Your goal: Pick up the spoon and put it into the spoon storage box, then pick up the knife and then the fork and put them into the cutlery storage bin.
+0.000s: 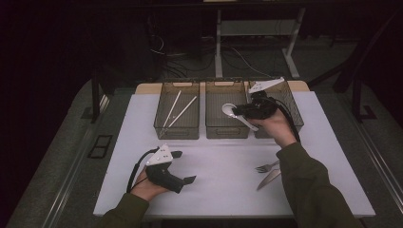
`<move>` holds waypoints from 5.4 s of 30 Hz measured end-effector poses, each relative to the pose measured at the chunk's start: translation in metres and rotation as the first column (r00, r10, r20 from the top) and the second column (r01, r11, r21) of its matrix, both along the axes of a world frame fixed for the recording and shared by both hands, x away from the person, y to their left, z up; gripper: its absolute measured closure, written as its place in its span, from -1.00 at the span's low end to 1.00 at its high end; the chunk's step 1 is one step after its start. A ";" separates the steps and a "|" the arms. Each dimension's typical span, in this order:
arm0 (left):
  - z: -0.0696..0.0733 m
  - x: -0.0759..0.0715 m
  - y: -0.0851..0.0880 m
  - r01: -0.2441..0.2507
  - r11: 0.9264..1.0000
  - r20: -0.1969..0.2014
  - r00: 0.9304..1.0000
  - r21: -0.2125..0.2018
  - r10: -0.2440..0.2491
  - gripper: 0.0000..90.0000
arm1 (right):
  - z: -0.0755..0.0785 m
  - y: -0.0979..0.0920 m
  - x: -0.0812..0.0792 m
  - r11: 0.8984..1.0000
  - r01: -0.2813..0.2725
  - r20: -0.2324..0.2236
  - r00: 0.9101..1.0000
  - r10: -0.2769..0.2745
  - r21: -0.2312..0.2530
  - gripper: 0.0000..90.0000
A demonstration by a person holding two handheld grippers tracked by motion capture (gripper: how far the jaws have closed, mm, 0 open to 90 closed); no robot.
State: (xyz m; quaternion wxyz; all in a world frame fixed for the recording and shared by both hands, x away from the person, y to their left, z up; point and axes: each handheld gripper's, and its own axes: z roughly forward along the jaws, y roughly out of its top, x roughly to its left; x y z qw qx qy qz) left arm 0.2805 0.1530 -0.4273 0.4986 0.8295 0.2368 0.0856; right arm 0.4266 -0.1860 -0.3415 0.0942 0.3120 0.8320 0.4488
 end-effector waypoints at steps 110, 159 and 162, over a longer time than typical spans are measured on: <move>0.001 -0.003 -0.002 0.000 1.000 0.012 1.000 0.025 -0.001 -1.00 | -0.050 -0.094 -0.122 0.997 0.034 -0.044 0.999 -0.031 0.068 0.51; 0.000 -0.002 -0.003 0.001 0.999 0.006 1.000 0.036 -0.001 -1.00 | -0.103 -0.071 -0.148 0.996 -0.081 -0.237 0.969 0.069 -0.041 0.99; 0.000 -0.003 -0.003 0.002 0.999 0.007 1.000 0.036 -0.002 -1.00 | -0.104 -0.068 -0.144 0.995 -0.087 -0.231 0.970 0.073 -0.051 0.99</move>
